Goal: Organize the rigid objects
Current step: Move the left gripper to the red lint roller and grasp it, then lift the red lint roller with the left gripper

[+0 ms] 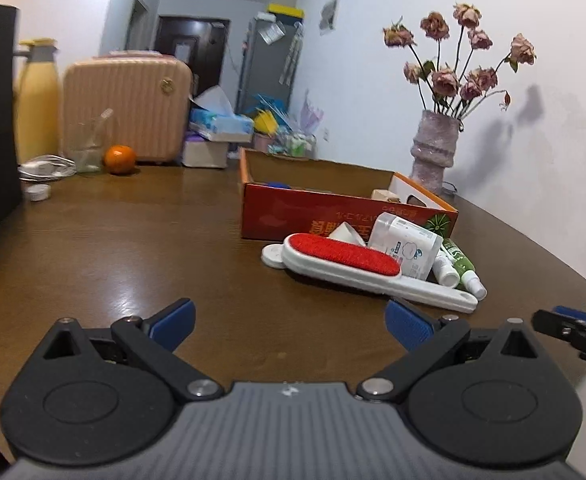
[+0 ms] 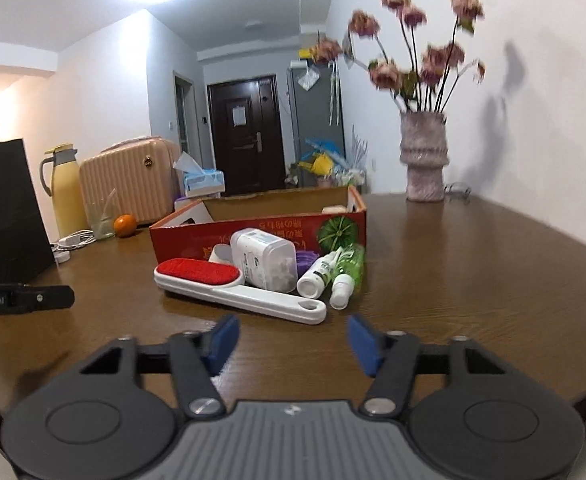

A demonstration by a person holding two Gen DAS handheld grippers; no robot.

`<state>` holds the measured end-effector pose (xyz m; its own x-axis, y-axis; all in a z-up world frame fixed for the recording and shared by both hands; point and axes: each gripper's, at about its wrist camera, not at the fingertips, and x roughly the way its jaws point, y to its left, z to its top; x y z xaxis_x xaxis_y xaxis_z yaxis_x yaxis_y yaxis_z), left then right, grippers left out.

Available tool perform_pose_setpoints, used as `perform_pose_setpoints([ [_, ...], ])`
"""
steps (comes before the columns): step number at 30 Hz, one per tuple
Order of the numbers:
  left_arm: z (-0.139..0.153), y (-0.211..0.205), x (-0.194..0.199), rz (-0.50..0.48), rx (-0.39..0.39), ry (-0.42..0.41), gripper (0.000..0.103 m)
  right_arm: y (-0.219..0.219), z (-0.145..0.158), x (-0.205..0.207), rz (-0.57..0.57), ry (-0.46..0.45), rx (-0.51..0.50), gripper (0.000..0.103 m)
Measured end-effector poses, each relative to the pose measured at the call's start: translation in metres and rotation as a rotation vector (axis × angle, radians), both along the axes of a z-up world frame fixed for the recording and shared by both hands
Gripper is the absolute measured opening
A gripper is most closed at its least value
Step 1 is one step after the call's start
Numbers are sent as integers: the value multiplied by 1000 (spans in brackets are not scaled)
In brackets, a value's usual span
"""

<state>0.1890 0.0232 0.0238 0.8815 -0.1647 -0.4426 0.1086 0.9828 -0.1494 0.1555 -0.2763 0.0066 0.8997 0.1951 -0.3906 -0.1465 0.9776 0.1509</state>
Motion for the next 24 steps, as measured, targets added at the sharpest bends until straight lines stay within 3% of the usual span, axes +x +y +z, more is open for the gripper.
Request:
perform_pose_setpoints([
  [7, 3, -1, 90, -39, -67, 45, 101, -10, -10, 75, -18, 114, 134, 27],
  [12, -13, -4, 140, -63, -115, 117, 82, -13, -26, 111, -57, 169, 132, 23],
  [19, -34, -1, 164, -109, -202, 193, 60, -17, -39, 129, -50, 222, 154, 21],
  [24, -32, -1, 160, -114, -191, 185, 58, -19, -39, 134, -28, 222, 171, 14],
])
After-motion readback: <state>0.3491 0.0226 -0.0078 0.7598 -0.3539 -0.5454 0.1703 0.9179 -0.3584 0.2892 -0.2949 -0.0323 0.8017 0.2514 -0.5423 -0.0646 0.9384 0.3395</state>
